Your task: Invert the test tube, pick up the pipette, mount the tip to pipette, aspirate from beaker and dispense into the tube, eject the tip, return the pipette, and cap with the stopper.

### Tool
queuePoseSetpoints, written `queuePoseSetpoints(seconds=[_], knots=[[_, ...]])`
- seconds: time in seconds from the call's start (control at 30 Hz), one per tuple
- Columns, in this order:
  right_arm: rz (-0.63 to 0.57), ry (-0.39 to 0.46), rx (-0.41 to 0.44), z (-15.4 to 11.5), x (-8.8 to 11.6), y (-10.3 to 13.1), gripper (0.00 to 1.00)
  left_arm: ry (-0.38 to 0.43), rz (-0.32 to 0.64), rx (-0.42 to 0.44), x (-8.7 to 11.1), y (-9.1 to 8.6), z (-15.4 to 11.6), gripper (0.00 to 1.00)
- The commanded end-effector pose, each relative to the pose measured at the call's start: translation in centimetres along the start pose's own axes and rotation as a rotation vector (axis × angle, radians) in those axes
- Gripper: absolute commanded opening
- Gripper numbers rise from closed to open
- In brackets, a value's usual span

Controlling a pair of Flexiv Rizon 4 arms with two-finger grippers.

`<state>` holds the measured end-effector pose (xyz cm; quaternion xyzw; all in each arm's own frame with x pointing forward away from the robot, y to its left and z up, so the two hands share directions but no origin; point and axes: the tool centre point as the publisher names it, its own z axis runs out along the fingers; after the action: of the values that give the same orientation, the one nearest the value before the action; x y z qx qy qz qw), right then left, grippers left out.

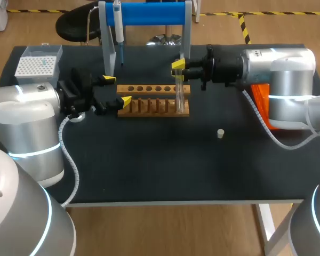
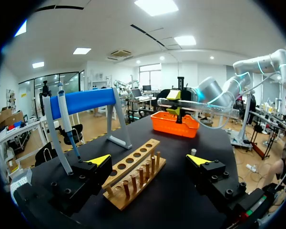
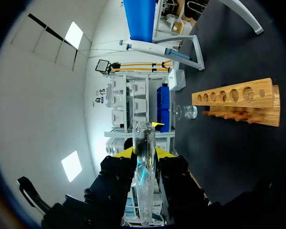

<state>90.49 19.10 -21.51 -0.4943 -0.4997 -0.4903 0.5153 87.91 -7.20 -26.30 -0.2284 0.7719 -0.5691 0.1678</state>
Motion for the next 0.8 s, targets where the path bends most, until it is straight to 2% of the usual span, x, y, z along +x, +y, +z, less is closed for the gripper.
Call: queuePoseSetpoints(seconds=[0.03, 0.1, 0.2, 0.4, 0.47, 0.5, 0.8], knots=[[0.0, -0.004, 0.0, 0.0, 0.1, 0.0, 0.0, -0.025, 0.064, 0.028, 0.2, 0.0, 0.2, 1.0], [0.0, -0.004, 0.0, 0.0, 0.1, 0.0, 0.0, -0.018, 0.158, 0.189, 0.2, -0.6, -0.1, 1.0], [0.0, -0.004, 0.0, 0.0, 0.1, 0.0, 0.0, -0.006, 0.284, 0.273, 0.2, -1.1, -0.5, 1.0], [0.0, -0.004, 0.0, 0.0, 0.1, 0.0, 0.0, 0.134, 0.528, 0.4, 1.1, -2.5, -1.2, 1.0], [0.0, -0.004, 0.0, 0.0, 0.1, 0.0, 0.0, 0.209, 0.633, 0.477, 1.7, -3.2, -1.6, 1.0], [0.0, -0.004, 0.0, 0.0, 0.1, 0.0, 0.0, 0.211, 0.692, 0.494, 2.0, -3.7, -1.8, 1.0], [0.0, -0.004, 0.0, 0.0, 0.1, 0.0, 0.0, 0.218, 0.701, 0.507, 2.1, -4.1, -2.0, 1.0]])
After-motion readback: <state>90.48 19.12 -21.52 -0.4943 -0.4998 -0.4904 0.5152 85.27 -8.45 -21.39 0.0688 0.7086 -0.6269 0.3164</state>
